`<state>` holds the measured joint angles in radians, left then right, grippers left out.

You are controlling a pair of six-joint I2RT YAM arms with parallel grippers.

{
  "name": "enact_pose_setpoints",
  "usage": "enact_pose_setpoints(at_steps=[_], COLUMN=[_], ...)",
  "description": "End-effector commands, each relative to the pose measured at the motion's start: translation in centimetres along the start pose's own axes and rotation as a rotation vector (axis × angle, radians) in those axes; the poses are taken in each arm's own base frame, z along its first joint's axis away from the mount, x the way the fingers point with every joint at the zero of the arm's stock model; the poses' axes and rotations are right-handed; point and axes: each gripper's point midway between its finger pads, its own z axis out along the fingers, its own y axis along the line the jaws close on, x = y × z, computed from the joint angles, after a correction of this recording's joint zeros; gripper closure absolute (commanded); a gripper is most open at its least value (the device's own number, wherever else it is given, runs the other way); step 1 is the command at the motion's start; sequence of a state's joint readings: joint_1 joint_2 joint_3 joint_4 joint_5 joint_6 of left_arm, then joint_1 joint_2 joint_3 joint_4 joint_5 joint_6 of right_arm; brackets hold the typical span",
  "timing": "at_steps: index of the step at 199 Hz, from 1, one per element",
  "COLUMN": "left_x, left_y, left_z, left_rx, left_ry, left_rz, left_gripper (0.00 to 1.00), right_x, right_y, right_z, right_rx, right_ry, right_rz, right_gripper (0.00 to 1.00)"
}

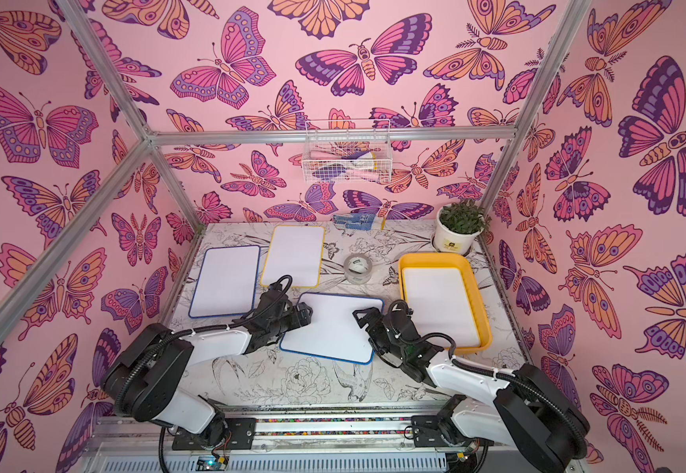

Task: Put the whiteboard into the storage box
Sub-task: Pick up the whiteboard at the center of the board.

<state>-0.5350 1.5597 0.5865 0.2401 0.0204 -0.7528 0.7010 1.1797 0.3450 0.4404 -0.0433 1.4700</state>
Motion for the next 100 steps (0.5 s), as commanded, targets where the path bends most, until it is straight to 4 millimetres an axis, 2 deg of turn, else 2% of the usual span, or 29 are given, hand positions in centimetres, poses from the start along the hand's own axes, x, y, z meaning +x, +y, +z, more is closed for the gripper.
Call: enact_pose_setpoints(at_steps=[1, 43, 72, 100], left_x=[13.8, 13.8, 13.7, 13.6], left_y=[8.0, 8.0, 7.9, 7.8], left_z=[-1.8, -1.9, -1.8, -1.8], left_rx=[-0.248, -0.249, -0.248, -0.246], left_ry=[0.509, 0.507, 0.504, 0.501], left_rz=[-0.124, -0.127, -0.13, -0.132], left_gripper=[0.07, 0.07, 0.07, 0.08], right_x=[0.0, 0.3, 0.5, 0.9], right_y=[2.4, 2.8, 3.0, 3.0], right_z=[-0.6, -1.5, -1.9, -2.0], right_rx=[-0.103, -0.131, -0.154, -0.159], right_ry=[-0.005, 0.003, 0.014, 0.034], right_rz=[-0.025, -0.042, -0.061, -0.088], right_gripper=[0.11, 0.22, 0.36, 0.56])
